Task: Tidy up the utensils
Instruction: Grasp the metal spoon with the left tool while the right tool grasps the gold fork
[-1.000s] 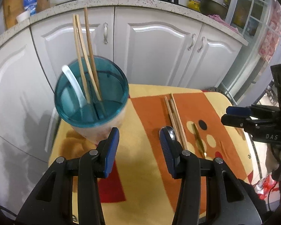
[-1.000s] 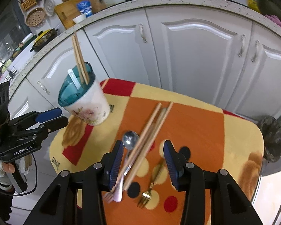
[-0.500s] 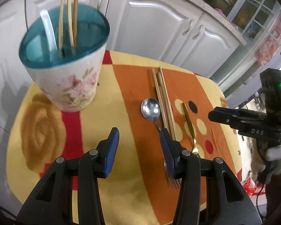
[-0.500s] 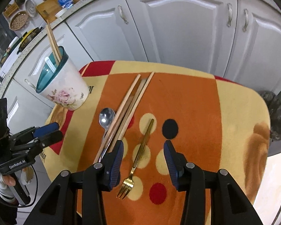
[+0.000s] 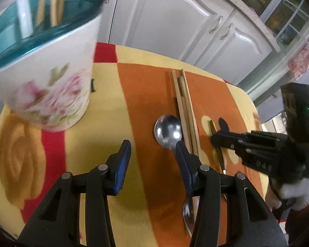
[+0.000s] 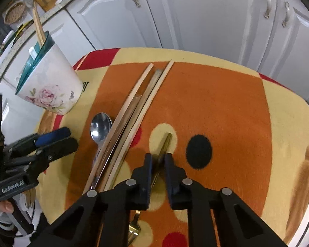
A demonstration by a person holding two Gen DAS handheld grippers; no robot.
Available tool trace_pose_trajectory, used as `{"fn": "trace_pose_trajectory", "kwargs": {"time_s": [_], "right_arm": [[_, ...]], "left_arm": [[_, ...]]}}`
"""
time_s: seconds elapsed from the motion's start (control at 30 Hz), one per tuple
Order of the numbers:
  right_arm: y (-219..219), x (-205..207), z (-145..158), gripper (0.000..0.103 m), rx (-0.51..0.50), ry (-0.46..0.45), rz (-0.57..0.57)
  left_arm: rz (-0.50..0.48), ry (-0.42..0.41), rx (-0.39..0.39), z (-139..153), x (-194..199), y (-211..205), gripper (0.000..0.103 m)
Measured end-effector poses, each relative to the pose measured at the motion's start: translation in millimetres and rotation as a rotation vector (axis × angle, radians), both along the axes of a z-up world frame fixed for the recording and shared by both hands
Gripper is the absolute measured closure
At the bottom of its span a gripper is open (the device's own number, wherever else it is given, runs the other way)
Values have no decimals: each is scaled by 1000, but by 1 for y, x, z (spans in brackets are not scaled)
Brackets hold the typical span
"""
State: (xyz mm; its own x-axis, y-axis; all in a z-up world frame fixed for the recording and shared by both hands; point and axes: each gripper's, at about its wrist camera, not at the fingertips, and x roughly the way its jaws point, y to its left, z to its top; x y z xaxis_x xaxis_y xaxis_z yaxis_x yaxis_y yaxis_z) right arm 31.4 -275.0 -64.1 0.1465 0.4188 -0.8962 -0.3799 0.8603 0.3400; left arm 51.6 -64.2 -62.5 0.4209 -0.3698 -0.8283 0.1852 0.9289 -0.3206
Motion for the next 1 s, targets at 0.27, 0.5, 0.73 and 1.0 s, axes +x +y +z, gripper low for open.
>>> {"fn": "trace_pose_trajectory", "kwargs": {"time_s": [0.27, 0.5, 0.73, 1.0], "right_arm": [[-11, -2, 1, 92, 8, 9, 29], [-9, -1, -1, 93, 31, 22, 22], [-5, -19, 3, 94, 8, 28, 93], [4, -17, 0, 92, -20, 33, 78]], "left_arm": [[-26, -22, 46, -14, 26, -19, 72], [-68, -15, 25, -13, 21, -19, 97], [-36, 9, 23, -5, -10, 15, 99], [-3, 37, 26, -13, -16, 22, 89]]}}
